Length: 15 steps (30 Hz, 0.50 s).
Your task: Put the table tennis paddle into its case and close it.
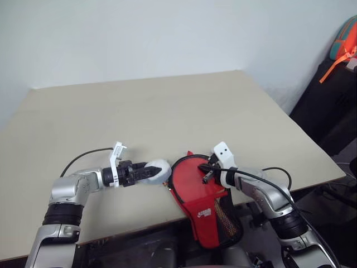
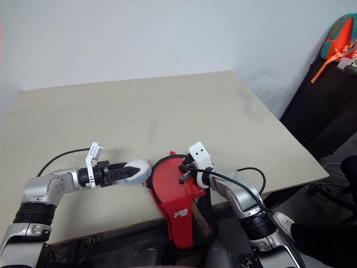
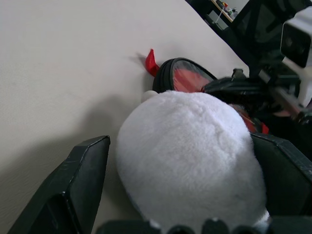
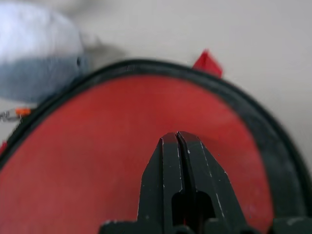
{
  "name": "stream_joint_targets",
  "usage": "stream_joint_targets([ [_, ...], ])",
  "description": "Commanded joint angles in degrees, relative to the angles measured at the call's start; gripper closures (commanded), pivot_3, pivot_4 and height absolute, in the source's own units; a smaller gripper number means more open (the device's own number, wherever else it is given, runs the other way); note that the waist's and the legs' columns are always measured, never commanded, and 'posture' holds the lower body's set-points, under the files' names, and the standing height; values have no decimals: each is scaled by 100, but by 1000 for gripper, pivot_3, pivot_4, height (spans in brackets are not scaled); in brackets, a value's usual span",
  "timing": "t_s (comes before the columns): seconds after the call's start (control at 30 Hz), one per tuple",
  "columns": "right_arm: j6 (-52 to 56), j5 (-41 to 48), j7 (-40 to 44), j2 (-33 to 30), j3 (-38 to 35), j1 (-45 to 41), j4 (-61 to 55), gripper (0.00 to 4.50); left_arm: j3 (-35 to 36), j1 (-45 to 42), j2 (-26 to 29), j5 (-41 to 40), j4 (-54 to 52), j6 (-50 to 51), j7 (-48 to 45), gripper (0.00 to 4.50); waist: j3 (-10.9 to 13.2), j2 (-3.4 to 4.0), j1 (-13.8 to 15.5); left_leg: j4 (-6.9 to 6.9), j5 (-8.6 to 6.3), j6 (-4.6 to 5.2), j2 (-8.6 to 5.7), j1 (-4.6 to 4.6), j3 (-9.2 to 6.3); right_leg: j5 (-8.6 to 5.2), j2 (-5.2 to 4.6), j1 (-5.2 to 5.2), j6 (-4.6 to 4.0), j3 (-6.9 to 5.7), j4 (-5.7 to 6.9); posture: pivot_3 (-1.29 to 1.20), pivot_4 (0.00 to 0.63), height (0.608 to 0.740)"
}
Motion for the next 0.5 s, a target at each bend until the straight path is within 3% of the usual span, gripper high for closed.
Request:
stream_joint_targets([
  [0.03, 86, -29, 189, -98, 153, 124, -165, 4478, 49, -109, -45, -8, -174, 46, 48, 0, -2, -2, 0, 0, 0, 0, 0, 0, 0, 0, 0, 0, 0, 0, 0, 0, 0, 715],
  [0.37, 95, -130, 321, -117, 183, 160, -110, 4478, 97, -241, -194, -61, -163, 263, 207, 0, -22, -14, 3, 1, 0, 0, 0, 4, -3, -1, -2, -1, -1, -1, 0, 0, 0, 715],
  [0.5, 98, -165, 352, -152, 199, 167, -108, 4500, 130, -246, -198, -86, -163, 346, 203, 917, -23, -14, 2, 1, 0, 0, 0, 4, -3, -1, -1, -1, -1, 0, 0, 0, 0, 715],
])
